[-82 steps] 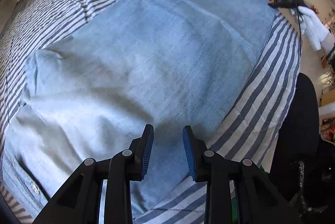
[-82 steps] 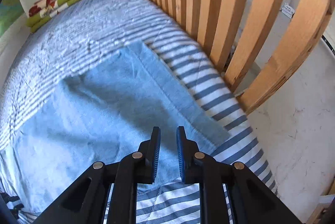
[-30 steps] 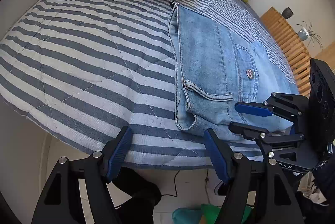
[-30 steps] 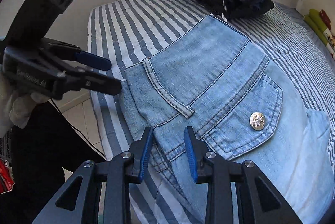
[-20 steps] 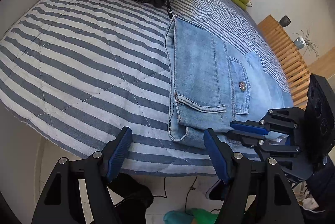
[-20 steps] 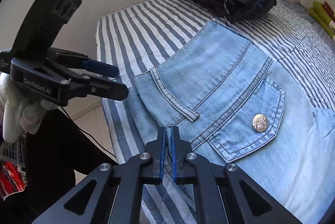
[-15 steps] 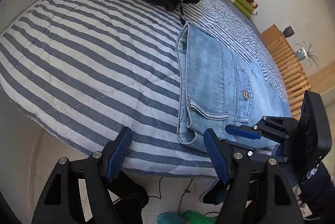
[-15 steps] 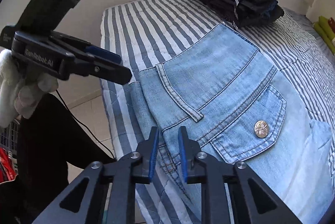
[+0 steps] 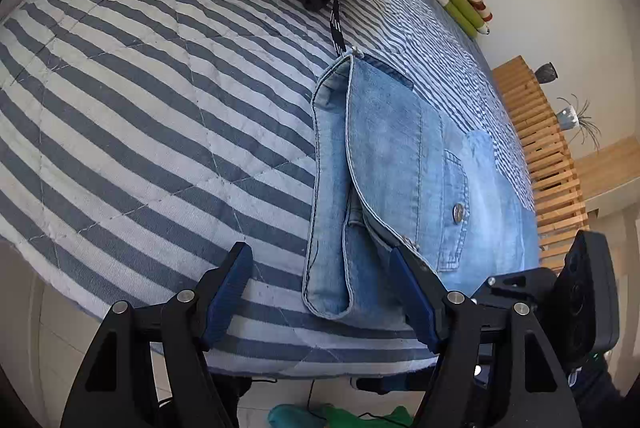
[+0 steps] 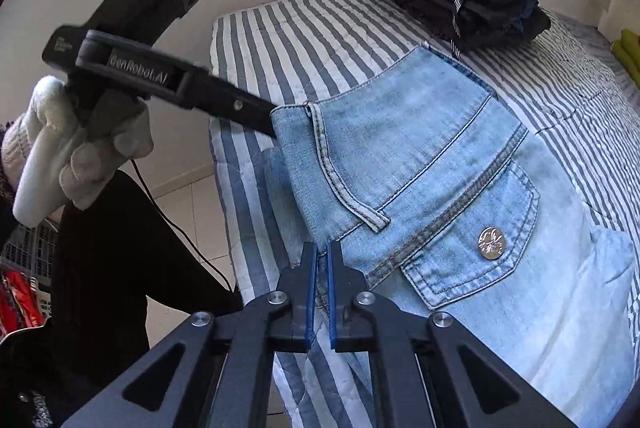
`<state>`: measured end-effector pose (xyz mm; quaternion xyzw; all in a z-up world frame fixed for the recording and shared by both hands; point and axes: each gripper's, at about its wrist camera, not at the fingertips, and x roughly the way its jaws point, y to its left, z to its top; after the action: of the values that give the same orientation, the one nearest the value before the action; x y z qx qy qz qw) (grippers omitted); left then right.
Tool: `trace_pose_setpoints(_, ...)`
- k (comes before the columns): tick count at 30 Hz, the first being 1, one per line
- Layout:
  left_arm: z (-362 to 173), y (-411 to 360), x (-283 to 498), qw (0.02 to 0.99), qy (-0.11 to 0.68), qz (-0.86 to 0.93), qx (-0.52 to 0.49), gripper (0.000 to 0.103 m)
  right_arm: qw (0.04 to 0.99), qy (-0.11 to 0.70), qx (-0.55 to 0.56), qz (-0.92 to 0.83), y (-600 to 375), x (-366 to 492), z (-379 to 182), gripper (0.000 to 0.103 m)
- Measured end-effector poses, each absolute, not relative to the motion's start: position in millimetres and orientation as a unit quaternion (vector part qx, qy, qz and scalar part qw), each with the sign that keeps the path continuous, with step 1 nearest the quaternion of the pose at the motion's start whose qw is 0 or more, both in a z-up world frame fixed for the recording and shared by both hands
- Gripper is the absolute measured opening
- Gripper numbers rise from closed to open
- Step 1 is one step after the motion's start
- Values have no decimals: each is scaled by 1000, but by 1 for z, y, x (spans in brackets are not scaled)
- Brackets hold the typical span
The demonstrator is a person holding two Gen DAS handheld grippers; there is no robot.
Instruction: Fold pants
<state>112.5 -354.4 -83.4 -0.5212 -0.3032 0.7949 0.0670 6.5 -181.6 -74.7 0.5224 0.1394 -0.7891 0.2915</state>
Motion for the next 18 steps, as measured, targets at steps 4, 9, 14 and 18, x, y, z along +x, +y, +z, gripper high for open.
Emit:
trace_pose_setpoints(4, -81, -352, 100, 66, -307, 795, -519, 74, 294, 135, 523, -788, -181, 11, -88, 5)
trace_pose_setpoints(9, -66, -351, 88, 78, -305, 804, -505, 77, 300, 115, 526, -787, -176, 9, -90, 5)
trace_pose_setpoints(14, -81, -338, 68, 97, -297, 782, -540, 78, 304, 111, 523, -788, -175, 11, -90, 5)
trace_pose_setpoints(18, -91, -326, 55, 100, -276, 783, -548, 82, 306, 105, 523, -789, -170, 12, -91, 5)
